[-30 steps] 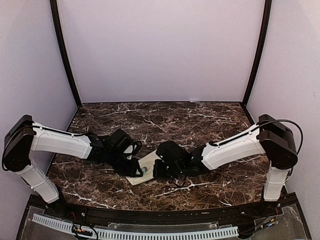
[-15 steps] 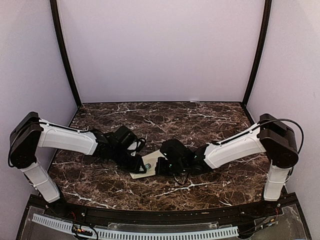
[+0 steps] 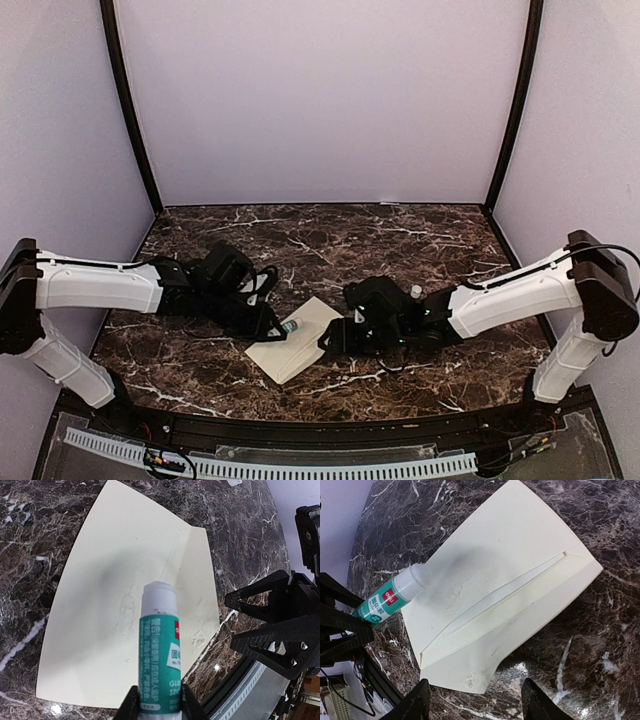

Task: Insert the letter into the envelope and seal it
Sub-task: Paint the envelope at the center of the board.

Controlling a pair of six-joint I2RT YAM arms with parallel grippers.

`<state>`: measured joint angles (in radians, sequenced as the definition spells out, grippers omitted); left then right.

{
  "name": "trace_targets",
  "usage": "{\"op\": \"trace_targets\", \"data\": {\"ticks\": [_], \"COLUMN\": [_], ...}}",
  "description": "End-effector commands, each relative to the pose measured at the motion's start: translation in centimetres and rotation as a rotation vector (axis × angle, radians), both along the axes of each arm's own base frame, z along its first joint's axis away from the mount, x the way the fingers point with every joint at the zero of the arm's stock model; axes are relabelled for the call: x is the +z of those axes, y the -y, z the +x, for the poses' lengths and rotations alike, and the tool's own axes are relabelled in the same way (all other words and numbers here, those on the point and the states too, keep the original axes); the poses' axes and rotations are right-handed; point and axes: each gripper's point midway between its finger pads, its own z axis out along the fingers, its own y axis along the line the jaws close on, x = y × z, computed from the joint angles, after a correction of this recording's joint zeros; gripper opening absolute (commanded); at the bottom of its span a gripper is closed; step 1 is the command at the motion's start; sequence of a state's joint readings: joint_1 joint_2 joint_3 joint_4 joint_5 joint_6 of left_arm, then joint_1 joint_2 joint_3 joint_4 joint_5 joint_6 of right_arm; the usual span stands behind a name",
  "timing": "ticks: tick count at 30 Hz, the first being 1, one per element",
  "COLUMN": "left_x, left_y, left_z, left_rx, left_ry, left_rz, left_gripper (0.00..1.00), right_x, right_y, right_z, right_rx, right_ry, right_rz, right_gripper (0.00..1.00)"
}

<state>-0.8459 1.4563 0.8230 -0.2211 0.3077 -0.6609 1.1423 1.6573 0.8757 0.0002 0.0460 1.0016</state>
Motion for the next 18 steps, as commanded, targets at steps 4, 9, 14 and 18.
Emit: {"op": "trace_targets", "data": {"ticks": [4, 9, 14, 18], "left_x": [0.5, 0.0, -0.7, -1.0], "left_y": [0.3, 1.2, 2.0, 2.3], "left_z": [0.1, 0.6, 1.3, 1.6], "left_rx": [0.003, -0.006, -0.018, -0.029], "left_ry": [-0.003, -0.012, -0.014, -0.009], "left_rz": [-0.022, -0.032, -0.016, -0.002], "left_gripper": [0.00, 0.00, 0.00, 0.00], "right_x": [0.0, -1.1, -1.9, -2.3], "right_y": [1.0, 0.8, 0.1, 0.0], "right_z": [1.1, 2.4, 3.4, 4.0], "right_rx": [-0.036, -0.090, -0.107, -0.112], "right_ry": [-0.022, -0.056, -0.063, -0.057], "right_rz": [0.030, 0.012, -0.005, -0.041], "right_gripper": [0.71, 0.72, 0.71, 0.70]}}
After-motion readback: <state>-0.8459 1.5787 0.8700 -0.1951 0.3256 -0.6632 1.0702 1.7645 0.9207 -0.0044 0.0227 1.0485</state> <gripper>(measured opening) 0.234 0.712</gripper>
